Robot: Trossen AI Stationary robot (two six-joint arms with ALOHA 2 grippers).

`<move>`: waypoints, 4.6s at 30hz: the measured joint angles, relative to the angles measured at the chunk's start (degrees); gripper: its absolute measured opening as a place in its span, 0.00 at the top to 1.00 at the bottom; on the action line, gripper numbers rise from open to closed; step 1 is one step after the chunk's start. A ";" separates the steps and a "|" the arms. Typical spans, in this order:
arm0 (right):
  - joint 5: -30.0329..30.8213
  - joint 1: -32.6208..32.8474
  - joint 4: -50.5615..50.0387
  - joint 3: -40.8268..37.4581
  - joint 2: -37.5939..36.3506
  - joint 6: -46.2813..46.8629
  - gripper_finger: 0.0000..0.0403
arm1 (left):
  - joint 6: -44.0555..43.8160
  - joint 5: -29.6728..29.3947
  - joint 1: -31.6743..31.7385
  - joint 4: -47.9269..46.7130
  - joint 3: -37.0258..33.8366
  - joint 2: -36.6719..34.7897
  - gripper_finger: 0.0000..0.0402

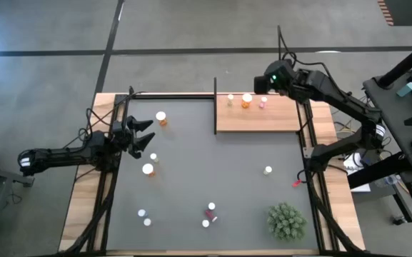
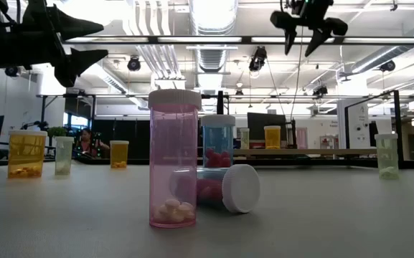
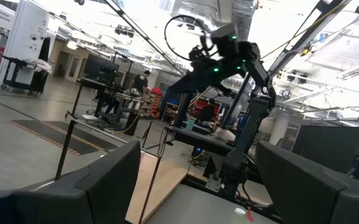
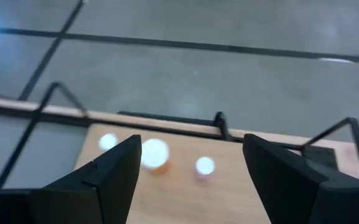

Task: Pick and place medicine bottles onto shelf by color
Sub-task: Put the bottom left blue medicine bottle on the shelf

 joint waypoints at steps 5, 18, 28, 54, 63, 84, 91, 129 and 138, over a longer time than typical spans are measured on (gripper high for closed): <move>2.15 7.40 0.91 -0.77 -0.59 0.25 0.32 | 0.00 0.00 0.00 -0.01 0.00 -0.01 0.25; 19.70 31.83 11.81 -5.62 -0.07 1.37 0.33 | 0.00 0.00 0.00 0.00 0.00 0.01 0.25; 33.07 43.00 26.34 -5.62 1.77 -3.22 0.37 | 0.00 0.00 0.00 0.01 0.00 0.00 0.25; 31.20 49.57 57.95 -4.82 11.45 -26.73 0.41 | -6.94 0.15 -0.07 9.58 0.23 -0.01 0.25; 31.00 49.58 50.81 -4.83 8.71 -23.21 0.41 | -24.29 1.10 -0.13 8.76 2.36 4.65 0.25; 26.43 49.56 17.70 -5.05 5.80 1.02 0.41 | -39.55 23.02 -2.24 -17.08 26.52 39.65 0.25; 26.45 49.56 16.99 -5.05 5.18 0.30 0.41 | -42.43 28.26 -7.30 -27.15 33.25 40.42 0.25; 26.47 48.77 15.44 -5.45 4.25 -3.65 0.41 | -79.04 24.59 -43.57 -70.96 40.19 50.80 0.25; 26.49 48.77 15.26 -5.45 4.19 -3.81 0.41 | -82.64 23.90 -45.48 -70.92 42.66 57.62 0.25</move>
